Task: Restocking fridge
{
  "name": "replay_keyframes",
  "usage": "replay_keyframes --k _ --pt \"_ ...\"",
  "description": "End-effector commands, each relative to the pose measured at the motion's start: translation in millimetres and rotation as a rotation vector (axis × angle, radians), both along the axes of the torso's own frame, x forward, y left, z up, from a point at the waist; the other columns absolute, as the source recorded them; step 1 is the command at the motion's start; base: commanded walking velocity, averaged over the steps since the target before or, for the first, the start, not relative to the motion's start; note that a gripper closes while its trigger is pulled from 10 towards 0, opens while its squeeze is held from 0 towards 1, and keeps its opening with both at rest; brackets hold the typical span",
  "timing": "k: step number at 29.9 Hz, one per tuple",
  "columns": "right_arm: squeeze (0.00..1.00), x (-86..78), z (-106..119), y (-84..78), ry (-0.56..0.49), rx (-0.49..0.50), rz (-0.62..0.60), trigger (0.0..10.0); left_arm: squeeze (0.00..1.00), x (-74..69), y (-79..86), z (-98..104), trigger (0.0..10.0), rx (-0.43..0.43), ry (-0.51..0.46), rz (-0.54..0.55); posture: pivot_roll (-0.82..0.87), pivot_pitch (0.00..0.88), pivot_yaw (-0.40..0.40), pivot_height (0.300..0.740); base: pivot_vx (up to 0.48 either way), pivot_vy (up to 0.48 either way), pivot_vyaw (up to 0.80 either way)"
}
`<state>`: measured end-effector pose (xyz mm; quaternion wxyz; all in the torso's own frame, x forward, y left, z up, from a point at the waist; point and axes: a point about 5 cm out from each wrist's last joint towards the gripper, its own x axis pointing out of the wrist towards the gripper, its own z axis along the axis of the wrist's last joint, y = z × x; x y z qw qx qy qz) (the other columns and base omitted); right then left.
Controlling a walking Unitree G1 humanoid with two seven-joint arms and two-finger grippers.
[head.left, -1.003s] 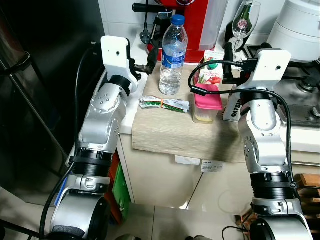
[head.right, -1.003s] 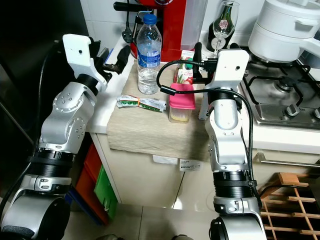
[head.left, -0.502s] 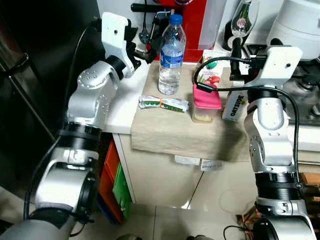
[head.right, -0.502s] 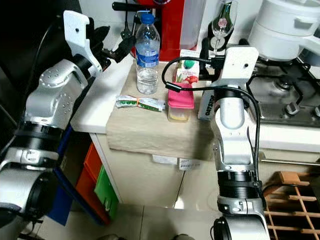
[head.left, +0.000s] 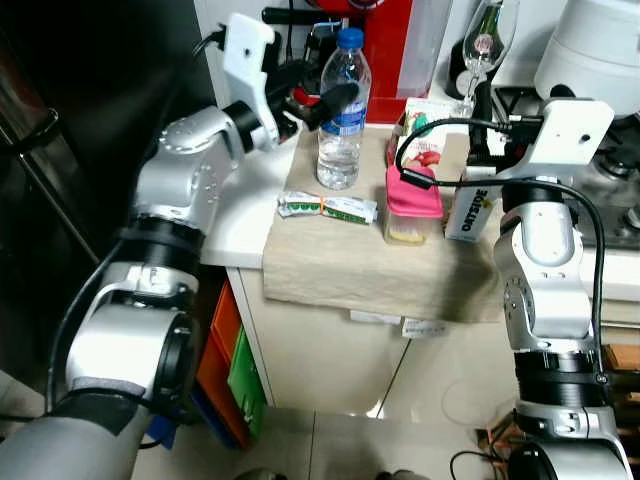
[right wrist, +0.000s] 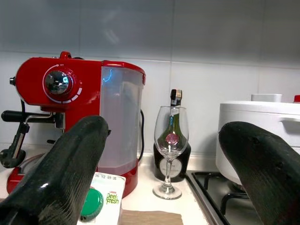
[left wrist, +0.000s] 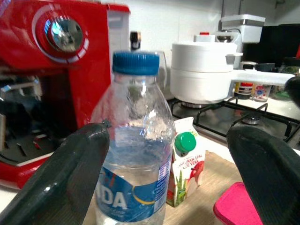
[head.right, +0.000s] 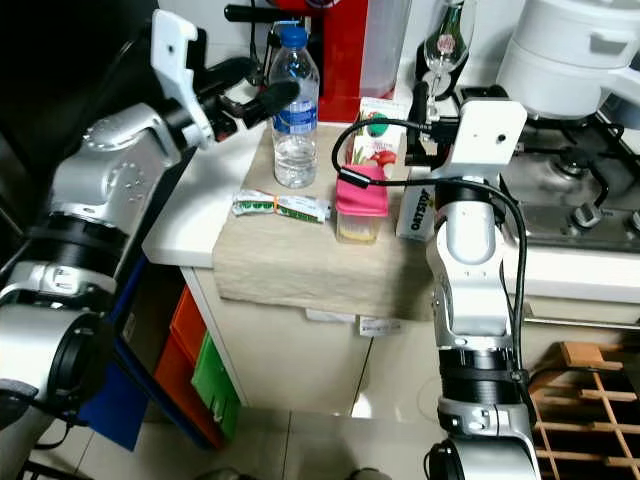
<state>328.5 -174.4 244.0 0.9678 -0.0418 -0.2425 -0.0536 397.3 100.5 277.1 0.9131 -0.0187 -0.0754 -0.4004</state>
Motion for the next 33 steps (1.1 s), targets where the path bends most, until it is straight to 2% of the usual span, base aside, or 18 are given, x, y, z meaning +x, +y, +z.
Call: replay_keyframes --k 1,14,18,20,25,26,27,28,30,33 --pt "0.0 -2.7 7.5 0.7 -0.022 -0.009 0.005 10.0 0.0 3.3 -2.8 8.7 10.0 -0.001 -0.021 0.009 -0.15 0.03 0.069 0.74 0.0 0.0 0.0" --pt "0.0 -8.0 4.6 -1.6 -0.007 -0.022 -0.001 10.0 0.0 11.9 -14.7 -1.1 10.0 -0.031 0.019 0.063 -0.18 0.035 0.062 0.74 0.0 0.0 0.0" --pt "0.0 -7.4 5.8 -2.0 -0.003 -0.03 0.003 10.0 0.0 12.2 -20.5 -25.0 10.0 0.039 0.116 0.062 -0.18 0.029 0.055 0.74 0.0 0.0 0.0" --pt "0.0 -7.1 6.2 -2.0 -0.002 -0.033 0.005 10.0 0.0 11.9 -21.3 -30.0 10.0 0.057 0.133 0.057 -0.18 0.026 0.053 0.74 0.0 0.0 0.0" --pt "0.0 -6.6 6.7 -1.5 -0.001 -0.037 0.01 10.0 0.0 12.5 -23.3 -33.5 10.0 0.027 0.154 0.07 -0.18 0.022 0.048 0.74 0.0 0.0 0.0" --pt "0.0 -6.4 6.8 -1.3 -0.001 -0.037 0.012 10.0 0.0 12.4 -24.3 -32.4 4.3 0.023 0.145 0.065 -0.18 0.019 0.047 0.74 0.0 0.0 0.0" --pt "0.0 -6.0 7.2 -0.9 -0.001 -0.038 0.013 10.0 0.0 12.2 -25.4 -31.1 1.6 0.021 0.134 0.064 -0.18 0.019 0.047 0.74 0.0 0.0 0.0" --pt "0.0 -5.9 7.3 -0.9 -0.002 -0.038 0.014 10.0 0.0 12.2 -25.5 -30.7 0.0 0.027 0.123 0.068 -0.18 0.019 0.048 0.74 0.0 0.0 0.0" --pt "0.0 -5.8 7.4 -0.7 -0.002 -0.038 0.014 10.0 0.0 11.8 -25.2 -26.9 0.0 0.006 0.078 0.069 -0.18 0.019 0.048 0.74 0.0 0.0 0.0" --pt "0.0 -5.9 7.3 -0.2 -0.001 -0.038 0.016 10.0 0.0 12.5 -23.7 -28.4 0.0 0.013 0.081 0.084 -0.18 0.02 0.047 0.74 0.0 0.0 0.0"
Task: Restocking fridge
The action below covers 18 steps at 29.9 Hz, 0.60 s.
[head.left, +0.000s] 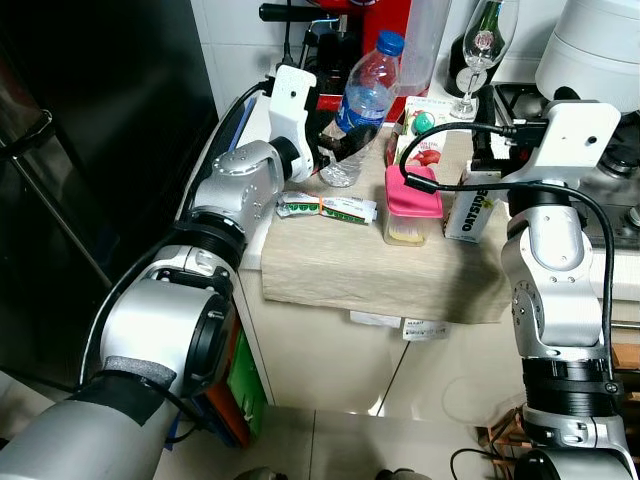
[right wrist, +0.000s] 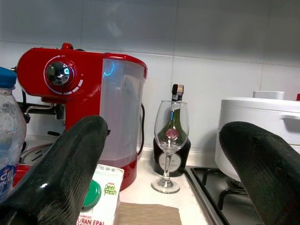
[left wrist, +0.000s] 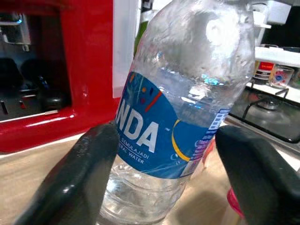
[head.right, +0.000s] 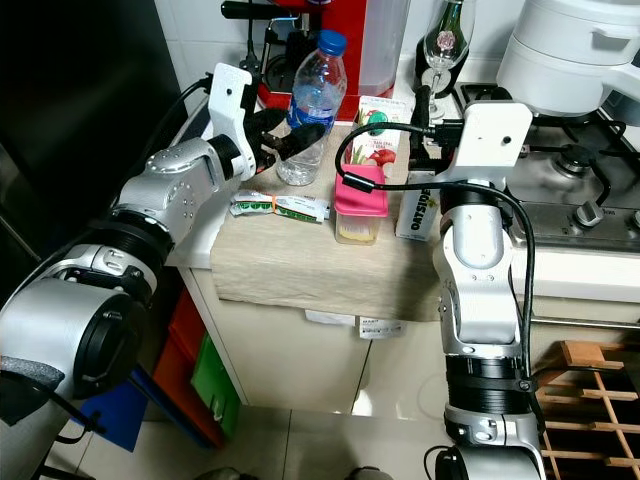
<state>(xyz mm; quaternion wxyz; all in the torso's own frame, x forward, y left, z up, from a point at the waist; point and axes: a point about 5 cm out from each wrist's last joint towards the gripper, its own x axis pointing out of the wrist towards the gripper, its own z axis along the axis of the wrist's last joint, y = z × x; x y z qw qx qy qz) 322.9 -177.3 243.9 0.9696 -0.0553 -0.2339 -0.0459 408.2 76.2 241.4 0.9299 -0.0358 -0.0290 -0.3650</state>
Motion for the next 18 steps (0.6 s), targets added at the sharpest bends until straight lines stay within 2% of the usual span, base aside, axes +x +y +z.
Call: replay_keyframes --k 1,8,11,13,14,15,18 --pt "0.0 -0.3 7.4 2.7 -0.021 -0.009 0.008 10.0 0.0 1.7 0.5 7.4 0.0 0.013 -0.021 0.009 -0.18 0.02 0.047 0.74 0.0 0.0 0.0" --pt "0.0 0.1 6.9 3.3 -0.017 -0.012 0.011 10.0 0.0 2.1 3.1 1.5 0.0 0.056 -0.026 0.04 -0.18 0.024 0.043 0.74 0.0 0.0 0.0" --pt "0.0 0.1 6.4 3.7 -0.015 -0.011 0.012 10.0 0.0 2.6 10.5 0.7 0.0 0.056 -0.027 0.052 -0.18 0.025 0.043 0.74 0.0 0.0 0.0" --pt "0.0 0.3 5.0 3.8 -0.01 -0.011 0.013 10.0 0.0 3.4 16.3 1.2 0.0 0.087 -0.044 0.082 -0.17 0.028 0.041 0.74 0.0 0.0 0.0" --pt "0.0 0.2 4.5 3.9 -0.008 -0.011 0.014 10.0 0.0 3.9 19.2 1.7 2.6 0.106 -0.052 0.1 -0.17 0.029 0.042 0.74 0.0 0.0 0.0" --pt "0.0 0.1 4.1 4.0 -0.006 -0.011 0.015 10.0 0.0 4.1 21.9 2.8 10.0 0.125 -0.065 0.114 -0.17 0.029 0.042 0.74 0.0 0.0 0.0" --pt "0.0 0.3 2.8 3.5 -0.001 -0.007 0.013 10.0 0.0 2.4 32.5 7.7 10.0 0.152 -0.102 0.133 -0.17 0.033 0.038 0.74 0.0 0.0 0.0"
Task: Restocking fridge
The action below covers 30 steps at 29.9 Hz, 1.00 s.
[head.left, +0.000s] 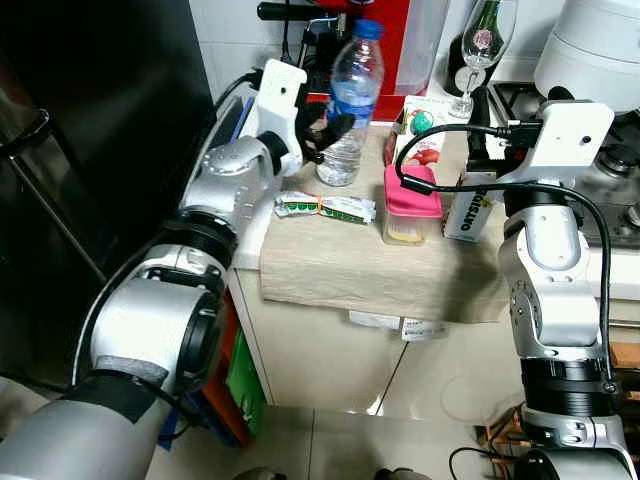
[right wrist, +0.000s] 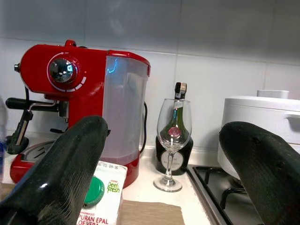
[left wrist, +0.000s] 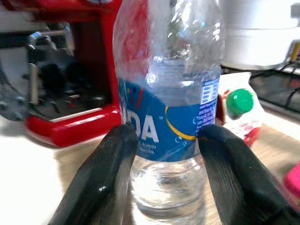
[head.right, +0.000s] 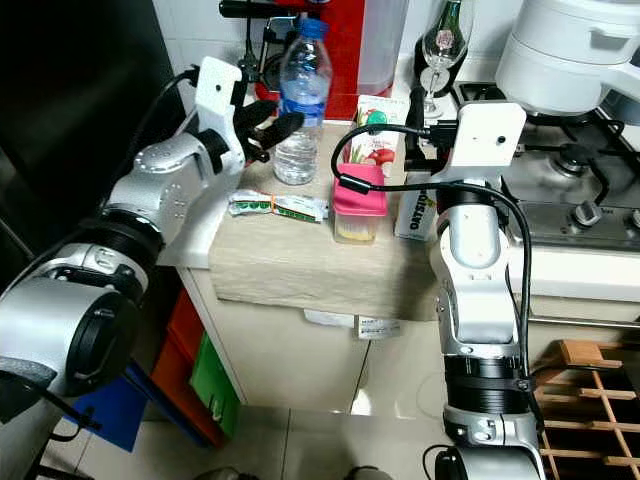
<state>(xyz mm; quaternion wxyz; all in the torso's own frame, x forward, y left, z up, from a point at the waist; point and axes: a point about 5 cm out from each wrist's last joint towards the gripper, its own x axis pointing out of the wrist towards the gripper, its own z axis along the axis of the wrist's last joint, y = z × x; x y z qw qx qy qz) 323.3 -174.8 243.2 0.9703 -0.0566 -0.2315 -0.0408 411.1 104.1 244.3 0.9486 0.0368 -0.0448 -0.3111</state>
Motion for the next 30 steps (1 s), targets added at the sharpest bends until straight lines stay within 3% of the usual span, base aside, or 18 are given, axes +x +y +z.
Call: replay_keyframes --k 1,2,3,15,23,30 --pt "0.0 0.0 3.5 1.0 -0.006 -0.002 0.004 10.0 0.0 -0.5 4.5 4.7 10.0 0.031 -0.024 0.014 -0.17 0.033 0.038 0.74 0.0 0.0 0.0" --pt "0.0 0.1 2.6 1.1 -0.003 -0.002 0.005 10.0 0.0 -1.6 8.2 6.7 10.0 0.026 -0.03 0.014 -0.17 0.033 0.038 0.74 0.0 0.0 0.0" --pt "0.0 0.1 2.1 1.2 -0.001 -0.001 0.006 10.0 1.0 -2.2 9.4 7.7 10.0 0.02 -0.03 0.009 -0.17 0.033 0.038 0.74 0.0 0.0 0.0" --pt "0.0 1.6 0.9 3.0 0.004 0.003 0.013 10.0 1.0 -10.3 11.7 30.9 10.0 -0.059 -0.033 -0.031 -0.15 0.043 0.036 0.74 0.0 0.0 0.0" --pt "0.0 -0.1 1.2 2.1 0.0 0.005 0.008 10.0 1.0 -12.2 10.4 47.3 10.0 -0.054 -0.049 -0.046 -0.16 0.046 0.046 0.74 0.0 0.0 0.0" --pt "0.0 -0.2 1.6 2.6 -0.004 0.008 0.008 10.0 1.0 -4.9 10.5 52.3 10.0 -0.041 -0.055 -0.026 -0.16 0.044 0.054 0.74 0.0 0.0 0.0"
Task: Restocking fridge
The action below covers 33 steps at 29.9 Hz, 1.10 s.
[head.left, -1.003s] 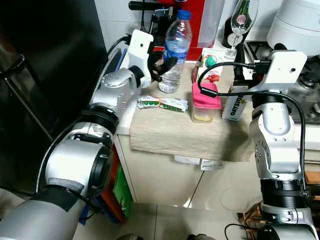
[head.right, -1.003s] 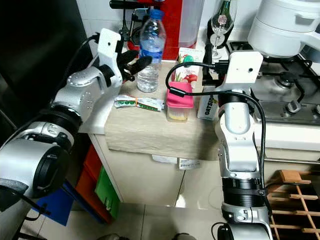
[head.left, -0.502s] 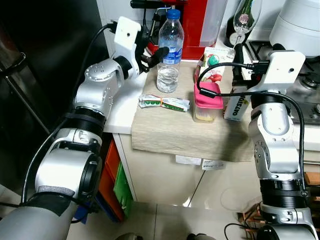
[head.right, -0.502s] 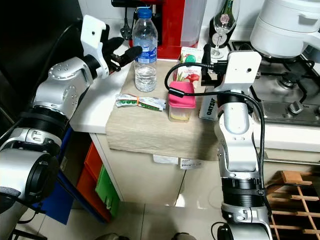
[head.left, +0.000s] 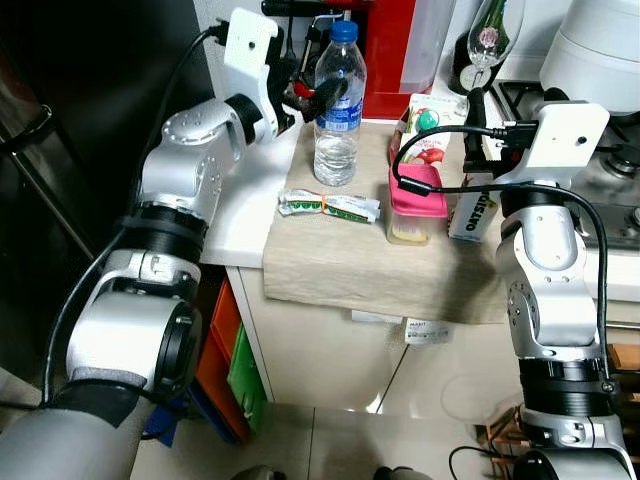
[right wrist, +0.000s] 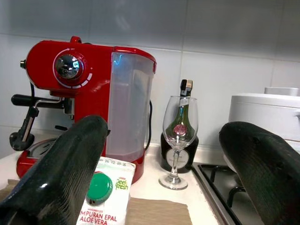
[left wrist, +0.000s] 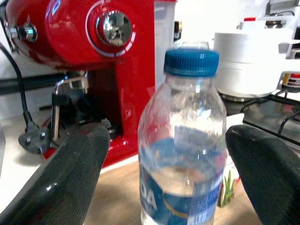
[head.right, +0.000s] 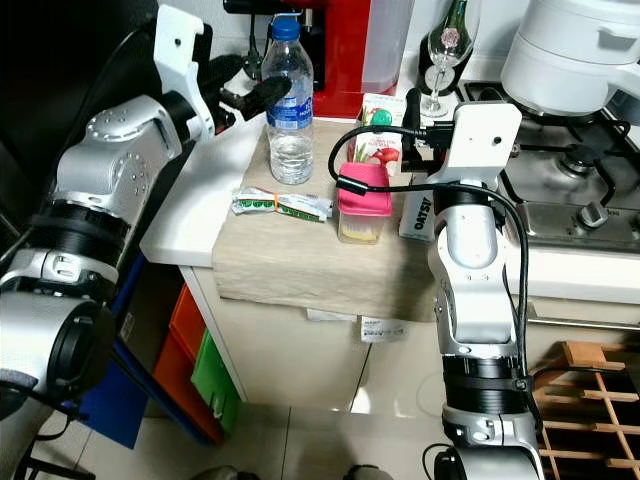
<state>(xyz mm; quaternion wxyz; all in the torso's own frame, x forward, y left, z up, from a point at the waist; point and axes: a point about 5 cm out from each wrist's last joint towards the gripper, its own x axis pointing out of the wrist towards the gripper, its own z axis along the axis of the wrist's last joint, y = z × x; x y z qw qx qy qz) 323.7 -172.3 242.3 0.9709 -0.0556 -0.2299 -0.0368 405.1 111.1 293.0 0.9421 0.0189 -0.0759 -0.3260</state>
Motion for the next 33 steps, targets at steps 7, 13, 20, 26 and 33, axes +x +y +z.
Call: replay_keyframes --k 7,13,20,26,33 --pt "0.0 -0.9 1.7 0.9 -0.004 0.019 0.006 10.0 1.0 3.1 -8.5 6.9 10.0 0.017 -0.016 -0.024 -0.16 0.037 0.058 0.74 0.0 0.0 0.0" --pt "0.0 -1.2 2.8 1.4 -0.01 0.019 0.006 10.0 1.0 6.2 -18.2 15.8 10.0 0.005 -0.024 -0.05 -0.17 0.027 0.066 0.74 0.0 0.0 0.0" --pt "0.0 -7.6 2.2 13.2 0.006 0.006 0.158 10.0 1.0 7.6 -31.0 11.8 10.0 0.02 -0.006 -0.074 -0.18 0.019 0.069 0.74 0.0 0.0 0.0" --pt "0.0 -16.1 17.0 8.7 -0.021 -0.034 0.205 10.0 0.0 9.3 -35.1 2.4 10.0 0.026 0.025 -0.071 -0.19 0.007 0.07 0.74 0.0 0.0 0.0" --pt "0.0 -16.3 19.1 17.1 0.033 -0.025 0.373 10.0 0.0 11.3 -34.8 -5.8 10.0 0.041 0.051 -0.042 -0.19 0.003 0.072 0.74 0.0 0.0 0.0"
